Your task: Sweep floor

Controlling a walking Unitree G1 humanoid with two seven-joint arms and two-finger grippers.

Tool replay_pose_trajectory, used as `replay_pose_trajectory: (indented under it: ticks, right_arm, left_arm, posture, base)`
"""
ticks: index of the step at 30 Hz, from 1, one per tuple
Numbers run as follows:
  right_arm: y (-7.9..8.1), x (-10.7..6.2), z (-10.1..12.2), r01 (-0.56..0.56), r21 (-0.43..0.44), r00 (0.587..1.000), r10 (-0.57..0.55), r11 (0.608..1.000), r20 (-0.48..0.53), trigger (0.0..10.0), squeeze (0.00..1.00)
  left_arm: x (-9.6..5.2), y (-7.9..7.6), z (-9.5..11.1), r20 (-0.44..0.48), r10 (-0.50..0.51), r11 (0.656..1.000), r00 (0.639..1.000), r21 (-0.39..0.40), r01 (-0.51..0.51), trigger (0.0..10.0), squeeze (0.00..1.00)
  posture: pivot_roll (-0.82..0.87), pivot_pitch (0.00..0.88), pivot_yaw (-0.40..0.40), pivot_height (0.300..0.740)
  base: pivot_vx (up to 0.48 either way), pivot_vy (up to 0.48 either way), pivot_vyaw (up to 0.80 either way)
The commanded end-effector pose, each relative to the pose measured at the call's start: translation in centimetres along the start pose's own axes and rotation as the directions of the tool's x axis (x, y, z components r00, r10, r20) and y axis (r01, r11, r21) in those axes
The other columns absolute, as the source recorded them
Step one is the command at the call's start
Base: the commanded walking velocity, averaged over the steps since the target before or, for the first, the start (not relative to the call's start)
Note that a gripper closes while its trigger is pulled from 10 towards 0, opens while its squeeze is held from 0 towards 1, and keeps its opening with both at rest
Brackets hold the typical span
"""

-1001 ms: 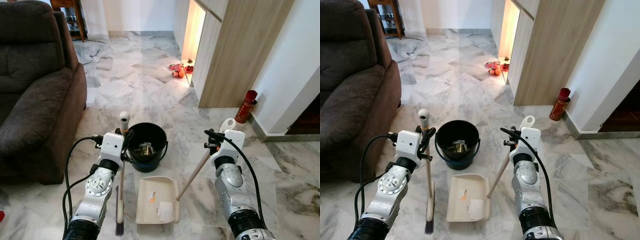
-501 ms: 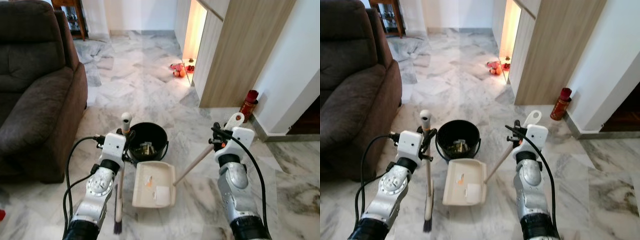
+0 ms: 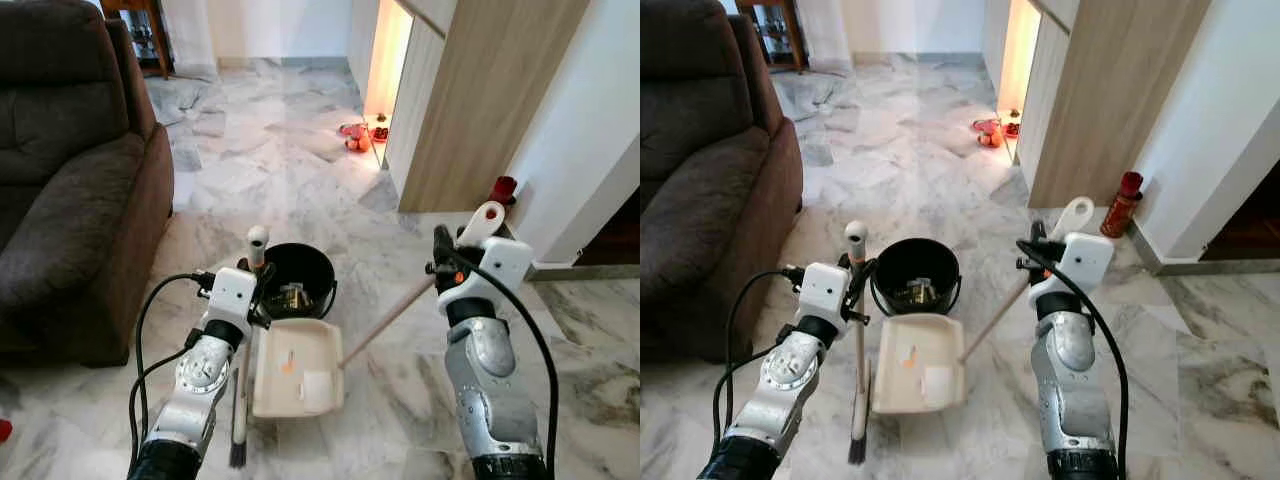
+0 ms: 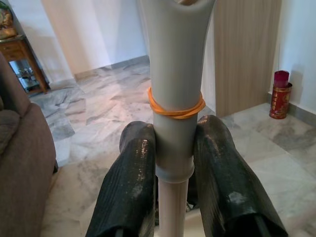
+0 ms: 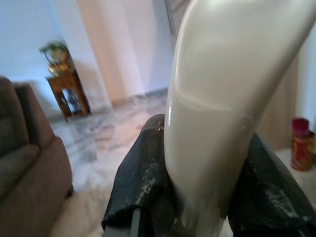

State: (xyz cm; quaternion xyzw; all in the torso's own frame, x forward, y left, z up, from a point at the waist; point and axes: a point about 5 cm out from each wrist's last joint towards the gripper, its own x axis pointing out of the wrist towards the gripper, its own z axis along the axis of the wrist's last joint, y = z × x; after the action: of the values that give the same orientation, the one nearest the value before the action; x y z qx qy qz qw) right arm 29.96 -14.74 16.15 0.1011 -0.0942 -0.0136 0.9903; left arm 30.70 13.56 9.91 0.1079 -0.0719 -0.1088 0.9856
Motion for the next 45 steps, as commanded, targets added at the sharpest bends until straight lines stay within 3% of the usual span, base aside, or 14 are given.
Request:
replay_pose_trajectory:
  ticks: [1,4,13,32,45]
  right_arm:
    - [0.9,0.3,2.2,-0.028,0.038,0.996,0.025,0.999,0.081,10.0,0.0]
    - [1.9,0.2,3.6,-0.066,0.059,0.993,0.059,0.996,0.104,10.0,0.0]
    - [2.3,0.8,5.5,-0.061,0.104,0.988,0.046,0.993,0.146,10.0,0.0]
    - [2.2,2.4,5.6,-0.036,0.087,0.988,0.022,0.996,0.156,10.0,0.0]
    - [2.6,2.6,5.4,-0.059,0.086,0.987,0.045,0.995,0.152,10.0,0.0]
  left_arm:
    - [0.3,0.0,0.4,0.021,-0.01,1.0,1.0,0.014,0.01,10.0,0.0]
    - [0.2,-0.2,0.5,0.022,-0.017,1.0,1.0,0.013,0.017,10.0,0.0]
    - [0.3,-0.3,0.5,0.024,-0.017,1.0,1.0,0.014,0.016,10.0,0.0]
    - [-0.2,1.3,1.1,0.068,0.091,0.994,0.994,0.052,-0.094,10.0,0.0]
    - [-0.1,1.5,1.3,0.078,0.111,0.992,0.991,0.054,-0.115,10.0,0.0]
  posture:
    - [0.09,0.0,-0.018,0.74]
    - [0.09,0.0,-0.018,0.74]
    - [0.09,0.0,-0.019,0.74]
    - [0.11,0.0,-0.024,0.74]
    - [0.11,0.0,-0.025,0.74]
  base:
    - [0.0,0.0,0.0]
    - [0.0,0.0,0.0]
    - [0.0,0.0,0.0]
    - [0.0,0.0,0.0]
    - [0.278,0.0,0.11]
